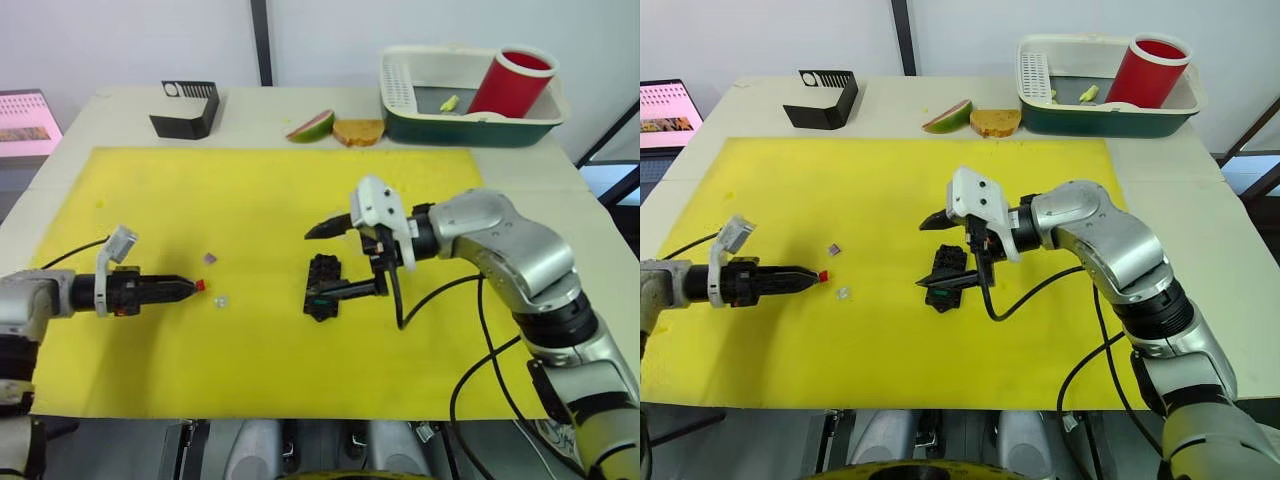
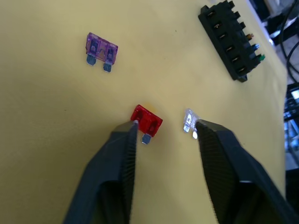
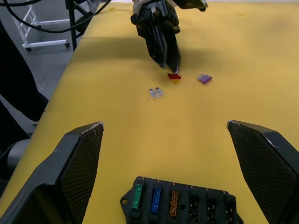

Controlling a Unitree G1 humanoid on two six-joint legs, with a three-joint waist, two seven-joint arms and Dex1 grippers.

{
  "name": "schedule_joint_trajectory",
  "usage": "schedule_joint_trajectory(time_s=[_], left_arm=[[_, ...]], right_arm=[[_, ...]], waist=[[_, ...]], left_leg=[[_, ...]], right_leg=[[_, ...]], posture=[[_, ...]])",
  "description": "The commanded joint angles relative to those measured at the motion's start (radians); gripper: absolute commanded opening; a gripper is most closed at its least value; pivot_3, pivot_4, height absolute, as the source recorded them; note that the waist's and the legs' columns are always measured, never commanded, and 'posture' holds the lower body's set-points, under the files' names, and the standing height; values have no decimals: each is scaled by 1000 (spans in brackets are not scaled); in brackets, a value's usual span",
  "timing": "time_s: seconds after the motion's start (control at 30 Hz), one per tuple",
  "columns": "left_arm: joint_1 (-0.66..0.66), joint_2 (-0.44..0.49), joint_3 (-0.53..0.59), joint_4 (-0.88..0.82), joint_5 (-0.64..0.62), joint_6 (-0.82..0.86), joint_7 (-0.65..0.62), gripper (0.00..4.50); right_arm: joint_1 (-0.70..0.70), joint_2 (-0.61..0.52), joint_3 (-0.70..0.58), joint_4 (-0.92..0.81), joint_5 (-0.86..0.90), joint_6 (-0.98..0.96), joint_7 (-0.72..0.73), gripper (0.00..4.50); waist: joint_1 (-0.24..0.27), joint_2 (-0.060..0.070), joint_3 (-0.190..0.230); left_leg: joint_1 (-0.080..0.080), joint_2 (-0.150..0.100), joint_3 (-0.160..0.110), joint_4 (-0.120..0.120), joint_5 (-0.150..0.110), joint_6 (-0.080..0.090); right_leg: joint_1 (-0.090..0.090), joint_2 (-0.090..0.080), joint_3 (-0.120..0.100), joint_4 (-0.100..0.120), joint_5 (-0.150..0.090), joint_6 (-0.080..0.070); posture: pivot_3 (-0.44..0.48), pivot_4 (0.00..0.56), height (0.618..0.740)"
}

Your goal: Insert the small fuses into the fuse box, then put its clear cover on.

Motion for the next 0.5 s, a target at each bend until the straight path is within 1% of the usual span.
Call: schedule_joint_trajectory(time_s=[0.03,0.3,0.4,0.5], left_arm=[[-36,-12,-20,23,-7,41,-20,2163],[-61,-39,-66,61,17,42,-38,2163],[-65,-45,-62,68,20,42,-31,2163],[-103,-59,-33,127,19,57,1,2163]], right_arm=[[-3,-8,-16,-44,4,-1,-10,4500],[16,-17,-14,-66,2,8,-26,4500],[19,-20,-13,-69,3,9,-30,4500],[19,-21,-10,-70,3,10,-34,4500]], waist=[[1,0,0],[1,0,0],[1,0,0],[3,0,0]], left_leg=[[0,0,0,0,0,0],[0,0,0,0,0,0],[0,0,0,0,0,0],[0,0,0,0,0,0]], right_leg=[[0,0,0,0,0,0],[0,0,0,0,0,0],[0,0,0,0,0,0],[0,0,0,0,0,0]], posture=[[0,150,740],[0,150,740],[0,150,740],[0,150,740]])
